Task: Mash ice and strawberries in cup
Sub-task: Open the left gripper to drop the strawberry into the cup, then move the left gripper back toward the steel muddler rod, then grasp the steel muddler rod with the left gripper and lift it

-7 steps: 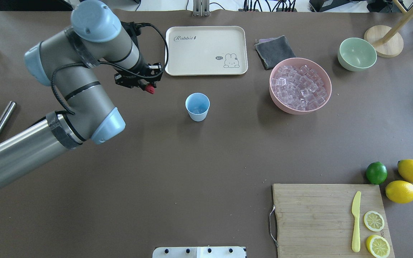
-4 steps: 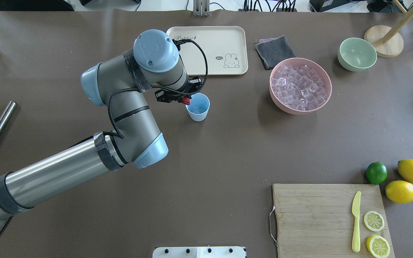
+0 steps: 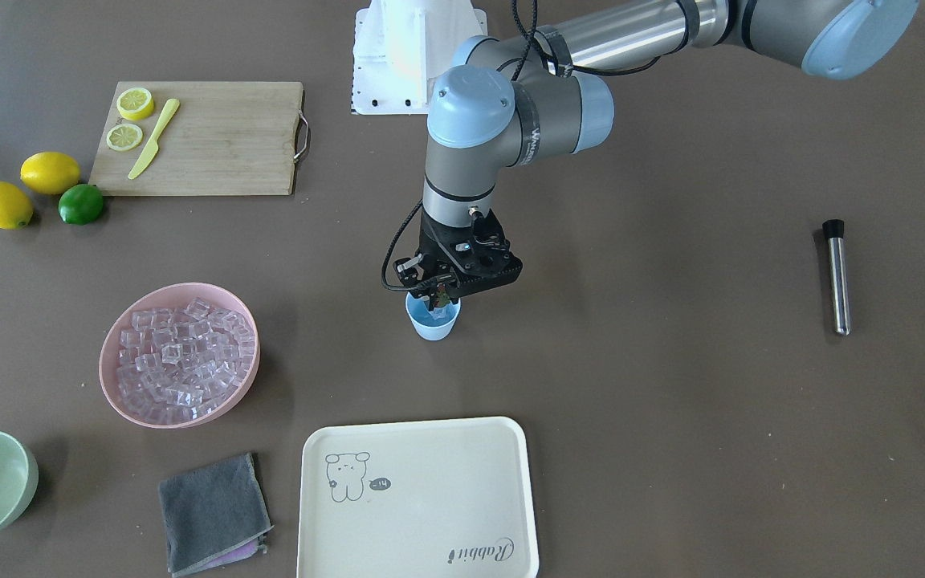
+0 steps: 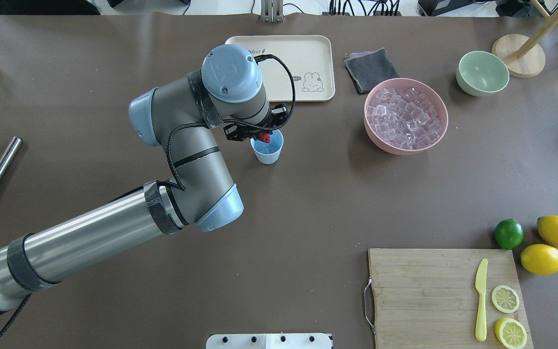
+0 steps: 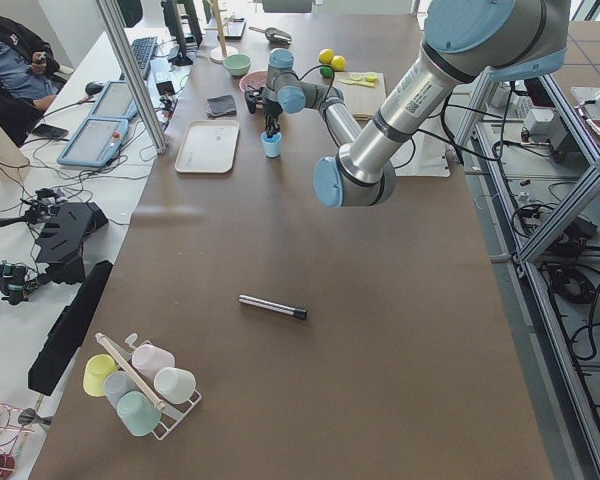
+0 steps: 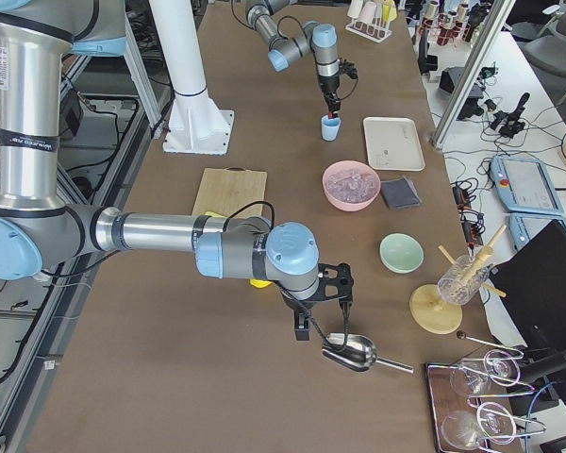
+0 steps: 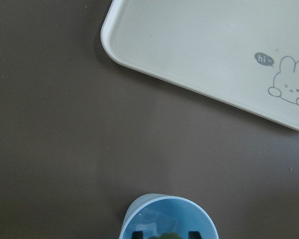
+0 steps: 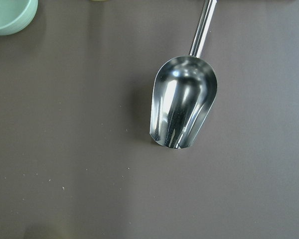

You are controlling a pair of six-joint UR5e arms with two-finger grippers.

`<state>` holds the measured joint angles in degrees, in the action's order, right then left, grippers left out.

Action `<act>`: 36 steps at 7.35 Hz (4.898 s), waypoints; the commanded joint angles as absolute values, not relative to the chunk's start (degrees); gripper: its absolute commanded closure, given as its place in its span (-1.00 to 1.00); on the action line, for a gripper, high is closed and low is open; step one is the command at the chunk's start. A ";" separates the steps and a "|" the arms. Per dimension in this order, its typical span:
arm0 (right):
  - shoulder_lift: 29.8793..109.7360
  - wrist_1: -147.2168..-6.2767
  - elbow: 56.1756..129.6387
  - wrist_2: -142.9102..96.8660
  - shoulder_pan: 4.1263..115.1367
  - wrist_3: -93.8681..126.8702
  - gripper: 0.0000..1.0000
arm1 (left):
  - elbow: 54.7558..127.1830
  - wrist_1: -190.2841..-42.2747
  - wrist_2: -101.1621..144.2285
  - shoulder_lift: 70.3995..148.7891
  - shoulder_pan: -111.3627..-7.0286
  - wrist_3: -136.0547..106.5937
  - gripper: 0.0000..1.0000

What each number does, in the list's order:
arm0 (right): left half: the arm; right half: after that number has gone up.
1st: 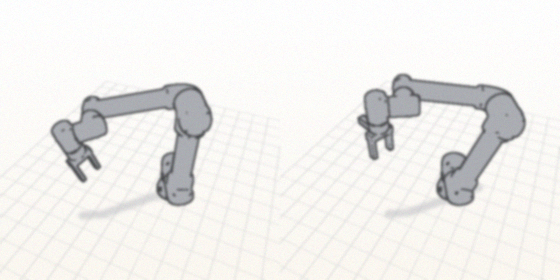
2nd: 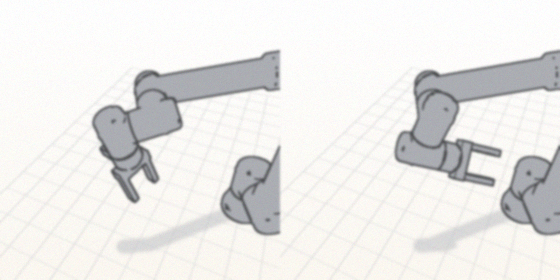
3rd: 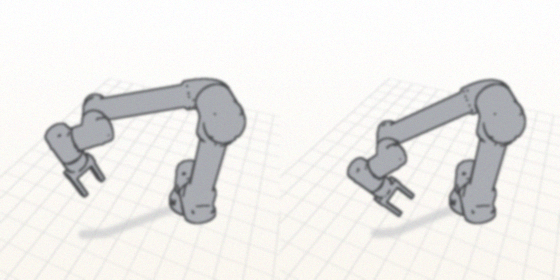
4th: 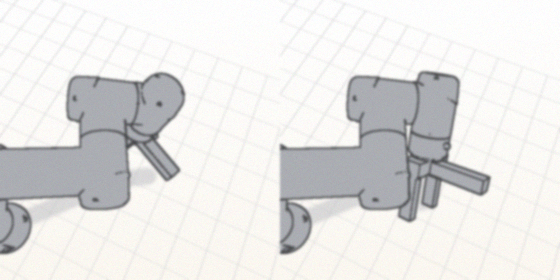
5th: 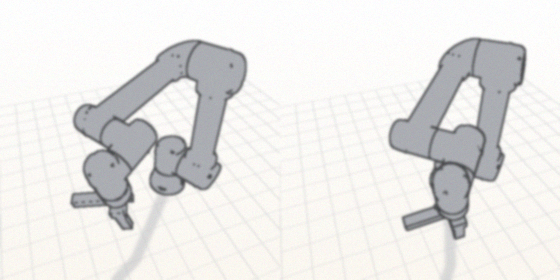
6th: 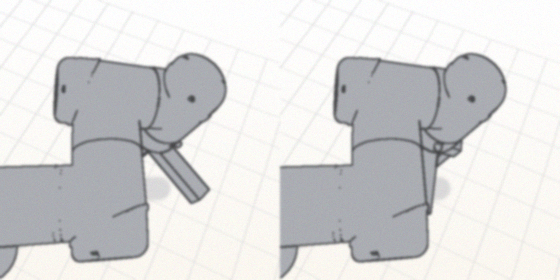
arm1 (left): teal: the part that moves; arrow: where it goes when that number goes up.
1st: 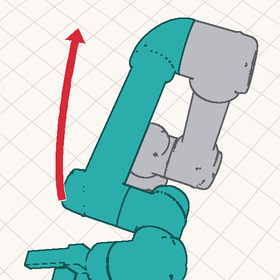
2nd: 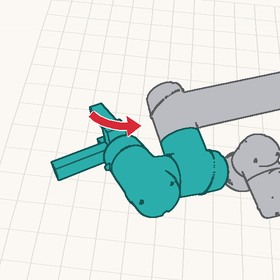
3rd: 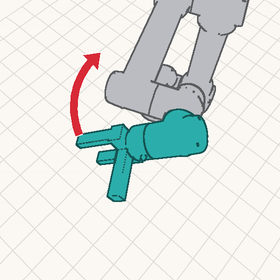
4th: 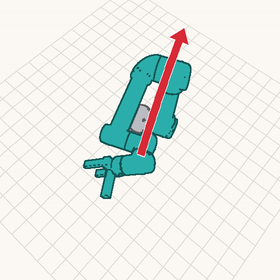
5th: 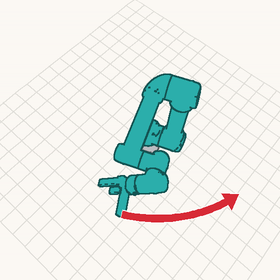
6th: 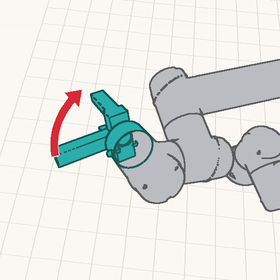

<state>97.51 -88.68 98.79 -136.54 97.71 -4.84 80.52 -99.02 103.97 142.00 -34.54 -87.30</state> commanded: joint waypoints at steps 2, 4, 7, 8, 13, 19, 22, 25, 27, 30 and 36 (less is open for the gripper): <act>97.65 -88.94 98.53 -136.67 97.73 -4.83 -1.00 | 82.25 -98.53 107.55 140.64 -37.77 -81.58 -0.96; 98.35 -88.60 98.79 -136.84 97.73 -5.10 -1.00 | 92.40 -98.70 112.06 126.73 -41.21 -72.64 -0.96; 98.09 -88.59 98.88 -136.14 97.82 -5.45 -1.00 | 95.55 -114.43 111.62 105.72 -47.26 -63.95 -0.96; 98.09 -88.51 98.88 -136.14 97.82 -5.45 -1.00 | 93.27 -118.52 113.62 100.16 -52.59 -48.50 -0.96; 97.91 -88.42 98.88 -135.88 97.82 -7.82 -1.00 | 75.96 -133.32 122.26 96.76 -62.84 -31.48 -0.91; 98.17 -88.33 98.96 -136.14 98.52 -7.91 -1.00 | 75.41 -136.05 126.12 94.04 -62.14 -29.97 0.19; 98.26 -88.42 98.96 -136.14 98.79 -7.91 -1.00 | 75.67 -136.05 126.12 93.96 -62.14 -29.97 -0.10; 98.26 -88.42 98.88 -136.14 98.96 -7.91 -1.00 | 75.50 -136.06 125.60 93.87 -62.05 -29.88 0.35; 98.09 -88.42 98.96 -136.14 99.05 -7.91 -1.00 | 76.89 -135.88 126.29 94.48 -62.14 -30.06 0.41; 98.26 -88.42 99.66 -135.88 100.28 -8.00 -1.00 | 80.07 -133.69 124.74 104.81 -67.05 -31.20 0.43; 97.64 -89.12 101.61 -133.41 100.02 -7.91 -1.00 | 95.16 -134.12 93.68 117.06 -56.93 -53.68 0.41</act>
<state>97.49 -89.09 101.75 -133.35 100.06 -7.96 91.64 -134.05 101.97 115.45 -62.82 -50.66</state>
